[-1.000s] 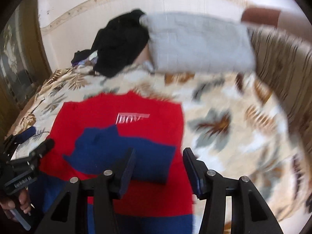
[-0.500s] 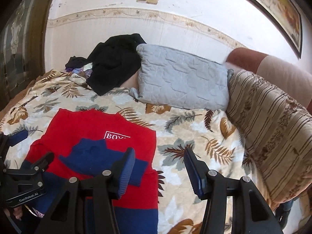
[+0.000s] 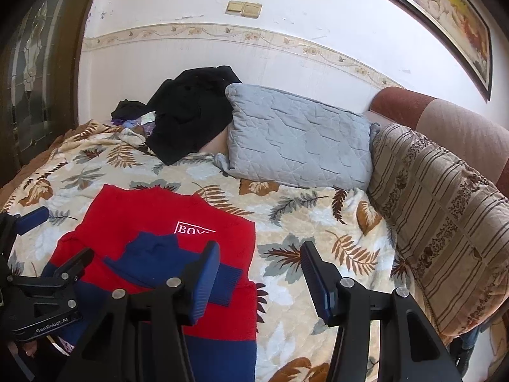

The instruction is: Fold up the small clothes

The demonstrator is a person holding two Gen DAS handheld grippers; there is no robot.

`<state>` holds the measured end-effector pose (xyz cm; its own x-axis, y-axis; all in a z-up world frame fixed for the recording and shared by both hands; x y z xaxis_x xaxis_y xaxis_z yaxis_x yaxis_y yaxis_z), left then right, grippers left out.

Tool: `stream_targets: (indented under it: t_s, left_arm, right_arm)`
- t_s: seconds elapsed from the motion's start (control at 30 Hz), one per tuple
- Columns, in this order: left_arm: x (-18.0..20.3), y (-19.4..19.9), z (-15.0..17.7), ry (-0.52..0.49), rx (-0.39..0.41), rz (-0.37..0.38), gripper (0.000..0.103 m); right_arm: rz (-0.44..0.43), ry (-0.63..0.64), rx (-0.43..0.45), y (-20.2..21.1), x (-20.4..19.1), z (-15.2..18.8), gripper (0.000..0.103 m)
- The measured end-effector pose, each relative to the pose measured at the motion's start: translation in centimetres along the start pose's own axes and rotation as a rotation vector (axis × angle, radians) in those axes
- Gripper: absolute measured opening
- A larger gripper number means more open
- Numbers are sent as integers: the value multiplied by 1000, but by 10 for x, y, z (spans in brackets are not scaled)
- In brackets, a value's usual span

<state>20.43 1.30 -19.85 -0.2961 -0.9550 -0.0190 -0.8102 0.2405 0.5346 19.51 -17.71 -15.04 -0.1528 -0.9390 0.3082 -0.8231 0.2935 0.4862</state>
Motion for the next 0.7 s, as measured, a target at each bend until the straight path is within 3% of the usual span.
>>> stream_targets:
  t_s: [0.7]
  left_arm:
    - [6,4,-4,-17,6,-43,91]
  right_arm:
    - [-10,0,-14,1,1,11,57]
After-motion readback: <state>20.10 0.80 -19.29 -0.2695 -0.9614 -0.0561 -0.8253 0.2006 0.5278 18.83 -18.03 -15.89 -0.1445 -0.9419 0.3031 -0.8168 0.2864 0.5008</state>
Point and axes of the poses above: each gripper's, at about its wrist camera, not at the fingertips, and y roughly against the way its jaws point, x to its right, z to its underside, the point moved 8 cm from there along -y, roughly the way its jaws point, and after that the axes turned 10 degrees about z, right-handed, at the moved point
